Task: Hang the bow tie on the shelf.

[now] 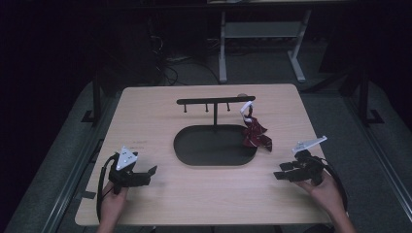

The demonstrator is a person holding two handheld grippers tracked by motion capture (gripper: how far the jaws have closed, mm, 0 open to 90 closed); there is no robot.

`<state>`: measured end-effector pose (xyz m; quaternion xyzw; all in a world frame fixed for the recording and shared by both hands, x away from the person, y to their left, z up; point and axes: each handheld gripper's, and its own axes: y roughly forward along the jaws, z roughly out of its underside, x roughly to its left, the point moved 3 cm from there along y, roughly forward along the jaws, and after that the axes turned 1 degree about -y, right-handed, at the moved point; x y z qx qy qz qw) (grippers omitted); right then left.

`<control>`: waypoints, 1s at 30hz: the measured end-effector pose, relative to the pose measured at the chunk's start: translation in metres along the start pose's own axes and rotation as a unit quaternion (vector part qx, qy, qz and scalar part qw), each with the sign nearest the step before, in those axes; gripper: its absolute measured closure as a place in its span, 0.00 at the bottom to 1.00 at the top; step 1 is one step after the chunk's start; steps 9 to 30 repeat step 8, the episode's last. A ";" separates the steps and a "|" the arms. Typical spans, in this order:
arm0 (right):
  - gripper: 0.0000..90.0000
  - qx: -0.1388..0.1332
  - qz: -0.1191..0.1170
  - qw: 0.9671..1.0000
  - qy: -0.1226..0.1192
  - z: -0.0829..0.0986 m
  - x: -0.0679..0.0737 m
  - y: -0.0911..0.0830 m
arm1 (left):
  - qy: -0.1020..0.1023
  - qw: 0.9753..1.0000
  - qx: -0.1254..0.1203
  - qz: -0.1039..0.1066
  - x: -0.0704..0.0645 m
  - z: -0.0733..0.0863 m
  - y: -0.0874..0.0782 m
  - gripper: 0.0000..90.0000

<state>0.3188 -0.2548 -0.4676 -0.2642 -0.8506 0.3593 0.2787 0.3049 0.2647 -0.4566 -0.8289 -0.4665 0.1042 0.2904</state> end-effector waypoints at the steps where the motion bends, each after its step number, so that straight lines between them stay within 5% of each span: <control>1: 0.51 -0.001 -0.001 1.000 -0.001 0.002 0.001 0.000 | -0.001 1.000 0.000 0.000 0.000 0.000 0.000 0.15; 30: 0.49 -0.014 -0.002 1.000 -0.004 0.005 0.004 -0.003 | 0.003 1.000 0.002 0.001 0.000 -0.001 0.000 0.15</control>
